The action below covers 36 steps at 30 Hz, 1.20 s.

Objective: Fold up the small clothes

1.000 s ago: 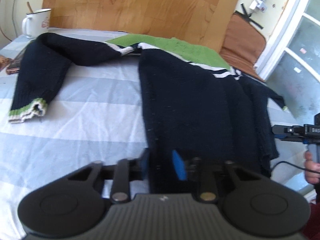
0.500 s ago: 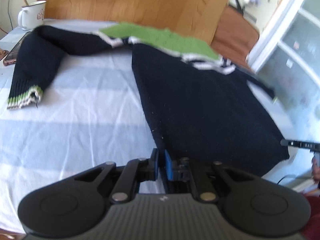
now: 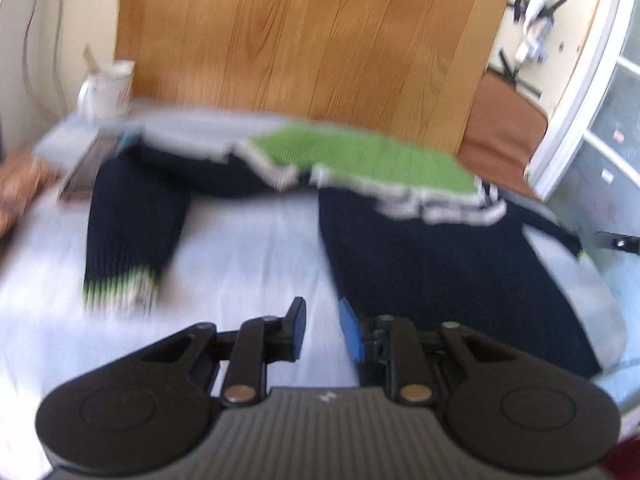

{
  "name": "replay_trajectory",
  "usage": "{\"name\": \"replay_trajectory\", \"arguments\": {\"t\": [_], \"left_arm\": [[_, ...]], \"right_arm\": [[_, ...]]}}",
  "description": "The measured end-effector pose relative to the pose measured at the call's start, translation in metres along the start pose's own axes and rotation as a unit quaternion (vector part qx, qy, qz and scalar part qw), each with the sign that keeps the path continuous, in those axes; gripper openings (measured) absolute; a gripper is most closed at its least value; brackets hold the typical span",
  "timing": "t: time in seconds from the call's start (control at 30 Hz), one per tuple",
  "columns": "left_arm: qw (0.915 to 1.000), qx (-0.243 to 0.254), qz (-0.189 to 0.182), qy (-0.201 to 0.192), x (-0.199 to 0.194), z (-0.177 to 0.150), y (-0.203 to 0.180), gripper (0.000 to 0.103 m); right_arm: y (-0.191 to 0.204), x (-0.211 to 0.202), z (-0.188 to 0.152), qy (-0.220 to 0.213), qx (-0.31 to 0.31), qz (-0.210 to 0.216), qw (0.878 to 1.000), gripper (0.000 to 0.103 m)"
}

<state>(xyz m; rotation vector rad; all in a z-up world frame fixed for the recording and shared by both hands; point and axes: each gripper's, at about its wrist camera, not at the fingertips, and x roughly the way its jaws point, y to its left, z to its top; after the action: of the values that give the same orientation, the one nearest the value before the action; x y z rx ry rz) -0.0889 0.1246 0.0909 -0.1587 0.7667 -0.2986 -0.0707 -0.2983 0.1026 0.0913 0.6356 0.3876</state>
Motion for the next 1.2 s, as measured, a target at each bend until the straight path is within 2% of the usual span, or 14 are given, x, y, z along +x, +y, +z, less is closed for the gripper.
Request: {"name": "replay_trajectory", "arguments": {"t": [0.23, 0.33, 0.4, 0.53, 0.63, 0.67, 0.73, 0.83, 1.0, 1.07, 1.1, 1.13, 1.17, 1.2], "left_arm": [[0.9976, 0.03, -0.057, -0.024, 0.084, 0.079, -0.036, 0.02], [0.9989, 0.042, -0.008, 0.019, 0.139, 0.086, -0.037, 0.018], [0.994, 0.048, 0.051, 0.084, 0.173, 0.08, -0.024, 0.006], [0.9943, 0.058, 0.031, 0.084, 0.158, 0.092, -0.014, 0.006], [0.9946, 0.097, 0.037, 0.009, 0.142, 0.126, -0.029, 0.02], [0.9933, 0.108, 0.042, -0.007, 0.147, 0.141, -0.034, 0.033], [0.9911, 0.123, 0.048, -0.022, 0.173, 0.169, -0.04, 0.04], [0.9902, 0.129, 0.054, 0.006, 0.237, 0.197, -0.042, 0.057], [0.9919, 0.093, 0.044, 0.075, 0.323, 0.207, -0.022, 0.06], [0.9909, 0.095, 0.042, 0.086, 0.337, 0.201, -0.021, 0.054], [0.9903, 0.102, 0.04, 0.086, 0.34, 0.197, -0.024, 0.04], [0.9898, 0.112, 0.039, 0.08, 0.341, 0.193, -0.028, 0.032], [0.9892, 0.122, 0.045, 0.068, 0.34, 0.19, -0.034, 0.013], [0.9884, 0.13, 0.053, 0.057, 0.338, 0.186, -0.04, 0.01]], "right_arm": [[0.022, 0.106, 0.056, 0.022, 0.024, 0.084, 0.996, 0.045], [0.021, 0.168, 0.056, 0.07, 0.041, 0.094, 0.992, 0.041], [0.017, 0.203, 0.052, 0.11, 0.02, 0.067, 0.991, 0.041], [-0.015, 0.219, 0.076, 0.132, 0.015, 0.052, 0.99, 0.036], [-0.035, 0.211, 0.116, 0.068, 0.003, 0.047, 0.997, 0.045], [-0.042, 0.216, 0.129, 0.055, 0.017, 0.045, 0.997, 0.05], [-0.054, 0.24, 0.148, 0.06, 0.042, 0.063, 0.995, 0.054], [-0.066, 0.288, 0.152, 0.088, 0.066, 0.064, 0.992, 0.059], [-0.073, 0.327, 0.134, 0.131, 0.077, 0.062, 0.986, 0.061], [-0.066, 0.322, 0.126, 0.123, 0.063, 0.073, 0.988, 0.062], [-0.059, 0.317, 0.123, 0.124, 0.043, 0.078, 0.988, 0.061], [-0.05, 0.311, 0.12, 0.126, 0.022, 0.077, 0.989, 0.05], [-0.041, 0.305, 0.116, 0.125, 0.003, 0.068, 0.99, 0.035], [-0.032, 0.301, 0.115, 0.121, -0.018, 0.059, 0.991, 0.025]]}}
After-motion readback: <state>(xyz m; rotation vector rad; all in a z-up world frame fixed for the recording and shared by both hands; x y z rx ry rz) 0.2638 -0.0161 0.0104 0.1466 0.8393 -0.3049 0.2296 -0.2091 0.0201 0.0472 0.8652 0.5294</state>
